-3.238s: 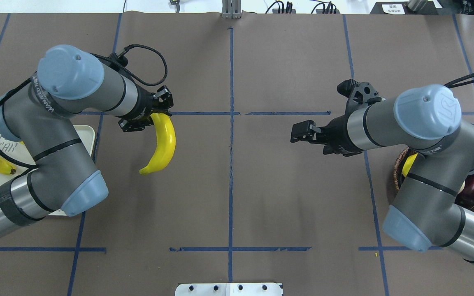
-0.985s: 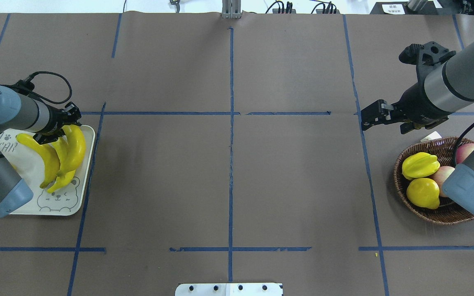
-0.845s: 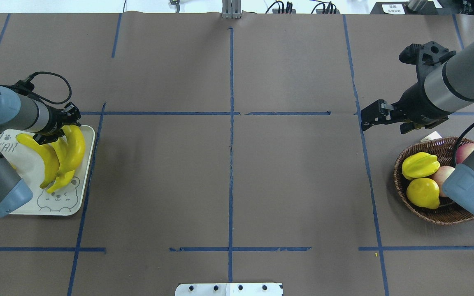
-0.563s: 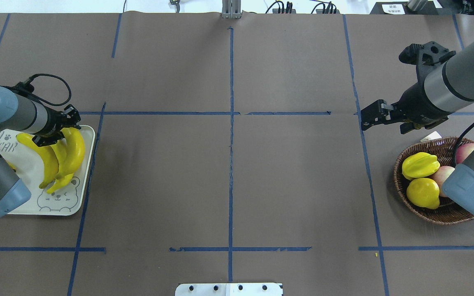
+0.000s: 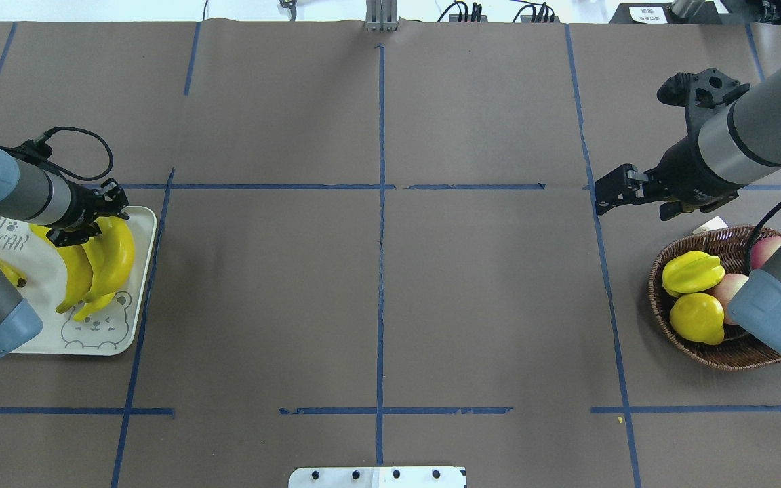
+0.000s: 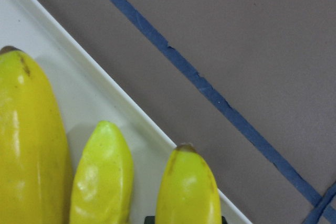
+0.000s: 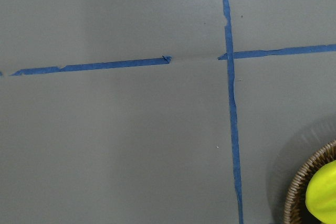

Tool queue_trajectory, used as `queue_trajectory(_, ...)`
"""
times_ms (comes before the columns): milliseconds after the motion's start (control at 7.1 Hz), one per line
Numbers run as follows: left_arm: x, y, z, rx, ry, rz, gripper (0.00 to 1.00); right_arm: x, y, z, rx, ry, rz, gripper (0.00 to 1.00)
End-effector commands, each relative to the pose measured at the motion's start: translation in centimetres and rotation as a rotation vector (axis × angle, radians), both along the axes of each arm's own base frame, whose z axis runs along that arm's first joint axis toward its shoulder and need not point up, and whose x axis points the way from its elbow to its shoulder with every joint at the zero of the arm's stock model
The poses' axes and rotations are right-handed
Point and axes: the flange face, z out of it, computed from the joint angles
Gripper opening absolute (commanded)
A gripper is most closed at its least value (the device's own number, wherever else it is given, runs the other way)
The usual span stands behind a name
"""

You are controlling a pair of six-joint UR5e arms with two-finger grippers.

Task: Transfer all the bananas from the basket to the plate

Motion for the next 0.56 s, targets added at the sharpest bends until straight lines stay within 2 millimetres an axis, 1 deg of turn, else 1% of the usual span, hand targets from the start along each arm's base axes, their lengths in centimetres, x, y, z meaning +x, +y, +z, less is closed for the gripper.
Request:
queue_trajectory(0,-1.7,0.1,-0.6,0.041,0.015,0.071,1.00,0.0,0.0,0.0,-0.002,0.000,-0.001,1.00)
queue_trajectory(141,-5.3,-1.4,-1.2,0.044,0.067,0.118,1.00,0.0,0.0,0.0,-0.003,0.001,-0.001,1.00)
queue_trajectory(282,-7.9,-2.4,-2.1,0.065,0.103,0.139,1.00,0.1,-0.1,0.1,-0.004,0.002,0.002,1.00)
queue_trajectory(422,-8.9,-2.6,-2.9,0.116,0.106,0.167,1.00,0.4,-0.2,0.2,-0.006,0.002,0.007,1.00)
